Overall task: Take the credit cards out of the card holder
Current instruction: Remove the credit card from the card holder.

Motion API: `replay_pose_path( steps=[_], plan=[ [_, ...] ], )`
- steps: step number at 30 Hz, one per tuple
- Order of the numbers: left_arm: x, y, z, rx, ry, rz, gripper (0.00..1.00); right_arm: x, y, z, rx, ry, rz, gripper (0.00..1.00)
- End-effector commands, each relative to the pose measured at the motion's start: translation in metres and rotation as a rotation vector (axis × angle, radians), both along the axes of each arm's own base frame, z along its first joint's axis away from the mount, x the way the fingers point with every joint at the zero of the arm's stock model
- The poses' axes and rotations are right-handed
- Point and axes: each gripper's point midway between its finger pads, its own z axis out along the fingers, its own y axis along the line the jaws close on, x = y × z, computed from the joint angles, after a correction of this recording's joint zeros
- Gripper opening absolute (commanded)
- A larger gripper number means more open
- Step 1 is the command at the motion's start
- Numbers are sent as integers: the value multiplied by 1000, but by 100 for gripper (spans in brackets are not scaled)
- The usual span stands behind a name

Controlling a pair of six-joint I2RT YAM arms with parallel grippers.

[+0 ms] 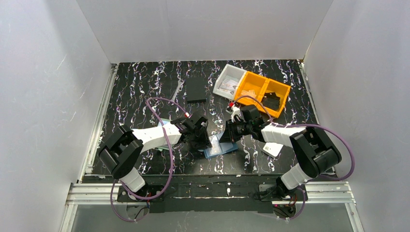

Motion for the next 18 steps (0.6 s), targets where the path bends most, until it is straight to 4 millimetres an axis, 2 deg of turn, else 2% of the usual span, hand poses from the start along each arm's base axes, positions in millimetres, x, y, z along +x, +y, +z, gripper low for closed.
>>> replay_pose_path(
  steps=[1, 8, 14, 18],
  plan=[
    [-3, 1, 13, -33, -35, -8, 29, 4, 7, 3, 17, -14, 16, 21],
    [-4, -3, 20, -77, -50, -13, 29, 7, 5, -6, -11, 4, 2, 22],
    [-4, -11, 12, -106, -29, -17, 29, 7, 4, -7, -14, 5, 1, 22],
    [-5, -8, 3, -79, -12, -5, 29, 7, 4, -7, -15, 4, 0, 22]
  ],
)
